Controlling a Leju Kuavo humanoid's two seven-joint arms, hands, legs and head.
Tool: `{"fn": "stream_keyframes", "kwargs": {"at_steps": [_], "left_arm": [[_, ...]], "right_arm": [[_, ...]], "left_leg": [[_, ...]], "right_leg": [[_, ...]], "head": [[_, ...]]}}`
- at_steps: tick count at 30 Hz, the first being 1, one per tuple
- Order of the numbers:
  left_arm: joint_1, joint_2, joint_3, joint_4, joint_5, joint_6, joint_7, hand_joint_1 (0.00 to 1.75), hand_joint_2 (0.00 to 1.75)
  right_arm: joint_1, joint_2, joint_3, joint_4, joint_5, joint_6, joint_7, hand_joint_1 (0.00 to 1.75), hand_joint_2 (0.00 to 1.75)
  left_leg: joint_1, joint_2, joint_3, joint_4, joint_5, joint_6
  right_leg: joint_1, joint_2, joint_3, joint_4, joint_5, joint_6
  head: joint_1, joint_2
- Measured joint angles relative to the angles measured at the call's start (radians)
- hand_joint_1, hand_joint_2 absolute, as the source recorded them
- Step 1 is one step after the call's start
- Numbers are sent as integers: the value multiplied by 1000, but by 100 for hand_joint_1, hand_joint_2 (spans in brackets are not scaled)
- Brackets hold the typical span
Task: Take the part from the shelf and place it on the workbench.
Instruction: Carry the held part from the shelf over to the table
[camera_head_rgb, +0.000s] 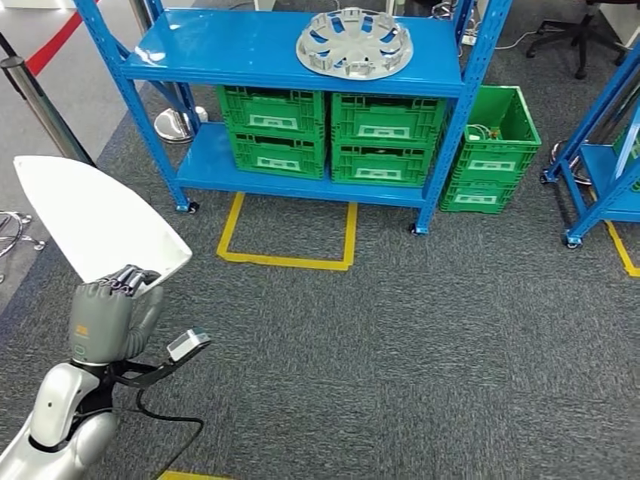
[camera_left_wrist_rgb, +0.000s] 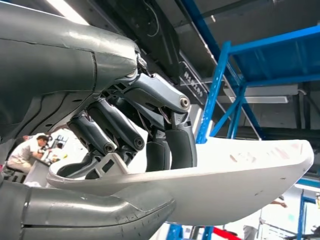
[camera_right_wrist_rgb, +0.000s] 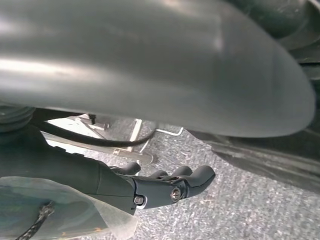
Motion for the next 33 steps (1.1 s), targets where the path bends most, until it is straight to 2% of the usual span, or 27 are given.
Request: {"fn": "stream_keyframes", "kwargs": {"at_steps": [1,2,4,5,6,7,8,9,10,11,12,13,14,15,16,17,19,20,21,22,24,25,26,27,30,32,33], "left_arm": [[0,1,2,0,0,0,0,175,175],[-1,1,4,0,1,0,0,175,175],[-2,3,7,0,2,0,0,175,175],[-3,3,8,0,3,-1,-1,175,175],[-3,4,8,0,5,-1,-3,175,175],[-4,4,8,0,7,-1,-4,175,175],[-3,4,9,0,10,-1,-6,175,175],[-1,4,10,0,13,-1,-8,175,175],[1,5,11,0,16,0,-10,175,175],[4,5,12,0,18,1,-12,175,175],[8,6,13,0,21,2,-15,175,175],[11,7,16,0,24,4,-18,175,175],[14,9,19,0,27,6,-20,175,175],[17,13,23,0,31,9,-23,175,175],[19,17,29,0,35,11,-26,175,175],[20,21,34,0,39,14,-29,175,175],[22,28,42,0,43,17,-35,175,175],[23,30,44,0,44,18,-39,175,175],[25,32,47,0,46,18,-42,175,175],[26,33,49,0,47,18,-45,175,175],[28,35,53,0,49,18,-48,175,175],[30,35,54,0,49,18,-50,175,175],[32,35,55,0,50,18,-50,175,175],[33,36,56,0,50,18,-51,175,175],[34,38,59,0,50,18,-51,175,175],[33,39,60,0,50,18,-53,175,175],[32,39,60,0,49,18,-54,175,175]], "right_arm": [[0,4,0,4,7,0,2,0,0],[1,7,-1,8,14,0,5,0,0],[3,10,-1,15,30,0,10,0,0],[4,11,-1,18,39,0,13,0,0],[5,12,-2,20,47,0,18,0,0],[6,13,-2,21,55,0,21,0,0],[6,13,-3,22,64,0,25,0,0],[6,13,-3,23,70,0,28,0,0],[7,14,-3,25,78,0,31,0,0],[7,15,-3,25,85,0,34,0,0],[7,15,-4,26,92,0,39,0,0],[7,16,-5,27,101,0,46,0,0],[7,18,-6,27,109,0,53,0,0],[6,19,-8,27,118,0,60,0,0],[6,21,-9,27,125,0,66,0,0],[6,23,-10,27,132,0,71,0,0],[8,25,-11,27,145,0,79,0,0],[9,26,-12,27,153,0,82,0,0],[10,27,-13,27,161,0,85,0,0],[11,27,-15,27,169,0,88,0,0],[14,27,-20,27,176,0,91,0,0],[15,27,-21,27,178,0,93,0,0],[16,28,-23,27,179,0,94,0,0],[17,28,-25,27,180,0,95,0,0],[19,31,-29,27,187,0,98,0,0],[22,32,-34,27,201,1,104,0,0],[23,32,-37,26,209,1,108,0,0]], "left_leg": [[-2,0,36,-56,-16,6],[-5,-1,52,-87,-29,13],[-7,1,39,-94,-15,28],[-5,3,26,-96,-4,36],[-3,4,11,-98,9,43],[-1,6,-5,-100,22,48],[-1,6,-22,-100,35,50],[-1,7,-38,-99,48,50],[-1,7,-53,-98,61,49],[-1,8,-69,-98,74,46],[0,9,-85,-97,86,43],[1,10,-98,-96,97,39],[0,9,-108,-94,106,34],[-1,9,-116,-90,114,29],[-2,8,-120,-85,121,23],[-2,8,-123,-81,127,17],[1,7,-127,-77,136,6],[3,7,-131,-68,127,1],[5,6,-140,-43,103,-3],[6,6,-158,4,64,-7],[6,5,-204,145,-23,-12],[5,5,-219,204,-48,-13],[5,5,-219,231,-54,-11],[4,5,-201,218,-41,-7],[-4,3,-79,23,40,16],[-11,3,-36,-57,53,28],[-12,3,-31,-71,48,27]], "right_leg": [[1,0,-7,4,9,4],[1,0,-11,6,18,9],[-1,2,-18,6,32,19],[-2,4,-30,16,19,24],[-3,5,-45,41,-15,29],[-5,7,-64,86,-66,34],[-7,7,-82,148,-119,38],[-9,7,-97,217,-156,42],[-11,7,-104,275,-169,45],[-12,7,-99,307,-155,47],[-14,6,-77,305,-128,48],[-17,6,-35,264,-101,50],[-20,6,25,192,-91,51],[-21,8,91,107,-100,52],[-22,9,139,37,-119,50],[-20,10,169,-9,-138,47],[-18,10,172,-29,-146,33],[-17,8,169,-29,-141,24],[-17,6,164,-30,-136,14],[-17,4,158,-30,-129,6],[-12,2,144,-29,-117,-2],[-10,1,139,-28,-112,-4],[-7,1,135,-27,-107,-4],[-5,2,133,-26,-104,-4],[0,4,130,-23,-99,-2],[1,3,124,-21,-95,3],[2,3,120,-18,-95,4]], "head": [[1,0],[-1,0],[-4,0],[-4,0],[-2,0],[1,0],[4,0],[5,0],[6,0],[6,0],[6,0],[6,0],[7,0],[8,0],[9,0],[9,0],[8,0],[7,0],[5,0],[4,0],[2,0],[3,0],[2,0],[3,0],[3,0],[3,0],[3,0]]}}
